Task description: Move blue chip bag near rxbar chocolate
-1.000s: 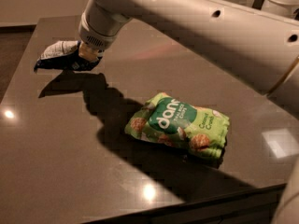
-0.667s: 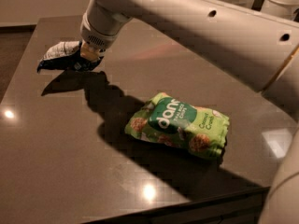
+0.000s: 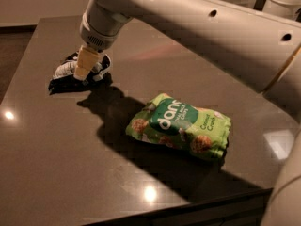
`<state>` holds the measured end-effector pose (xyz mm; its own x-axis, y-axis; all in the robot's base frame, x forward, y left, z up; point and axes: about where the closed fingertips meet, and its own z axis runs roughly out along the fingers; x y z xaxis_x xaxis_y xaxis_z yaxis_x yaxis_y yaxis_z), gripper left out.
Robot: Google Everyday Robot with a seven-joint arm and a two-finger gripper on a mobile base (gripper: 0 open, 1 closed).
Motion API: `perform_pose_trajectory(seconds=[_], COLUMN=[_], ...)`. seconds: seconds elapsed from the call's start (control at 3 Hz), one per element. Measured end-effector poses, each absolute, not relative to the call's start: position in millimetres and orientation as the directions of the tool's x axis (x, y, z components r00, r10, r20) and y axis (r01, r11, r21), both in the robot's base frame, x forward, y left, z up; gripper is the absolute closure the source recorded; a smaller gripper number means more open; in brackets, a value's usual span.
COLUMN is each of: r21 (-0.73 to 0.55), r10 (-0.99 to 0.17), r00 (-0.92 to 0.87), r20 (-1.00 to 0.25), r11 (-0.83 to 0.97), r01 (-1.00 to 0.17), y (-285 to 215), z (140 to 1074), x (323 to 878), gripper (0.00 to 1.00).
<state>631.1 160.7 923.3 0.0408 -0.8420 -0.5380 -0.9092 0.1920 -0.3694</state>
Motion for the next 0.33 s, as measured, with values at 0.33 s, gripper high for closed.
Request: perform_pose_trajectory(seconds=[0.33], r21=[-0.369], r10=[-0.842], r00=[0.041], r20=[-0.538], r11=[0.192], r01=[-0.909], y=[160.7], z=[923.3], x=[631.1], gripper=[0.00])
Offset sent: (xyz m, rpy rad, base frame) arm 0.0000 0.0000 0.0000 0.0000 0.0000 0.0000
